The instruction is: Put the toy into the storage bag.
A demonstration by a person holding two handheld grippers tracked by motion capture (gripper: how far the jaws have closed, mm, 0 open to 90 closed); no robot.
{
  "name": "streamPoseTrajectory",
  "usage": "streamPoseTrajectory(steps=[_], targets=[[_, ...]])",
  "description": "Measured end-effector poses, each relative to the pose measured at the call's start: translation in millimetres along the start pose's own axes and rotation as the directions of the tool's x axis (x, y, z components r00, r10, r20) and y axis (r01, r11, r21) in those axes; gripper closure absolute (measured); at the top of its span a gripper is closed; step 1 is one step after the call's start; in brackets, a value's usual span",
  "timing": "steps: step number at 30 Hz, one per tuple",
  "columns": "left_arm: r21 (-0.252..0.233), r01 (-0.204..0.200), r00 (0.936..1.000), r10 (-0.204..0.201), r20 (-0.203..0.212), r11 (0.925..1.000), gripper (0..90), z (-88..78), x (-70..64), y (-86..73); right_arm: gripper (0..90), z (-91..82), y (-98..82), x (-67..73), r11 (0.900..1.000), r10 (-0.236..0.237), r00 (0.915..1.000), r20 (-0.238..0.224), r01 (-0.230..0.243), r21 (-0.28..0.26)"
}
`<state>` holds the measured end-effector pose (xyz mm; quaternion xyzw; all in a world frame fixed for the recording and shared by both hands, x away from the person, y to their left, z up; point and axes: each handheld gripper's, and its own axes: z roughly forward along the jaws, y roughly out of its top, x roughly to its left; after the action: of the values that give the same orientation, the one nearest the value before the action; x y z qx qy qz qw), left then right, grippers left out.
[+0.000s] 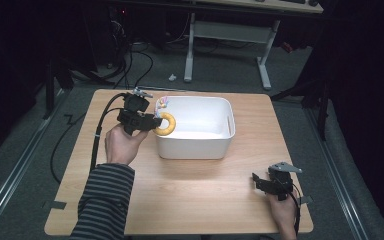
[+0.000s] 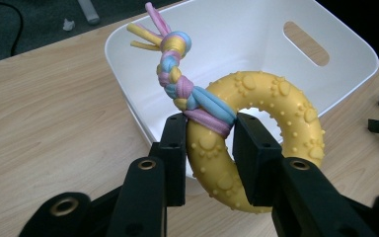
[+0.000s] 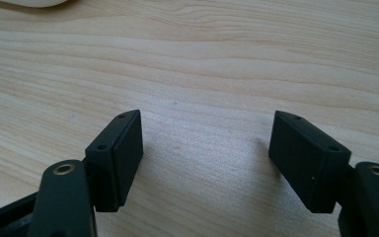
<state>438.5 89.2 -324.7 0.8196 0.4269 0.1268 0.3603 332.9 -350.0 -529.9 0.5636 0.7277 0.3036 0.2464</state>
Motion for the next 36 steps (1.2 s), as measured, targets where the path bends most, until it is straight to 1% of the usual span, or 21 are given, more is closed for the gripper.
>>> streamPoseTrajectory(steps=[5, 8, 11, 15, 20, 25, 29, 36], targets=[[-0.004, -0.001, 0.9998, 0.001, 0.018, 1.0000, 67.5, 8.5, -4.4, 4.5, 29.4, 0.0, 0.0, 0.0, 1.000, -0.001, 1.0000, -0.001, 0.001, 0.000], [0.001, -0.015, 0.9996, 0.015, 0.022, 0.9999, 67.5, 13.6, -6.7, 6.6, 29.4, 0.0, 0.0, 0.0, 1.000, -0.001, 1.0000, -0.001, 0.001, 0.000], [0.001, -0.012, 0.9995, 0.012, 0.030, 0.9999, 67.5, 18.2, -7.9, 9.5, 29.4, 0.0, 0.0, 0.1, 1.000, 0.000, 1.0000, -0.001, 0.000, 0.000], [0.003, -0.022, 0.9993, 0.022, 0.032, 0.9998, 67.4, 24.6, -11.4, 13.3, 29.4, 0.0, 0.0, 0.1, 1.000, -0.001, 1.0000, 0.000, 0.001, 0.000], [0.006, -0.028, 0.9986, 0.028, 0.044, 0.9996, 67.5, 32.7, -16.1, 15.2, 29.4, 0.0, 0.0, 0.1, 1.000, 0.000, 1.0000, 0.000, 0.000, 0.000], [0.022, -0.037, 0.9985, 0.036, 0.040, 0.9991, 67.4, 42.6, -19.6, 18.0, 29.4, 0.0, 0.0, 0.1, 1.000, 0.000, 1.0000, 0.000, 0.000, 0.000], [0.026, -0.041, 0.9983, 0.040, 0.043, 0.9988, 67.4, 48.4, -22.1, 18.2, 29.4, 0.0, 0.0, 0.1, 1.000, 0.000, 1.0000, 0.000, 0.000, 0.000], [0.053, -0.052, 0.9980, 0.050, 0.039, 0.9972, 67.4, 60.7, -25.0, 18.9, 29.4, 0.0, 0.0, 0.1, 1.000, 0.000, 1.0000, 0.000, 0.000, 0.000]])
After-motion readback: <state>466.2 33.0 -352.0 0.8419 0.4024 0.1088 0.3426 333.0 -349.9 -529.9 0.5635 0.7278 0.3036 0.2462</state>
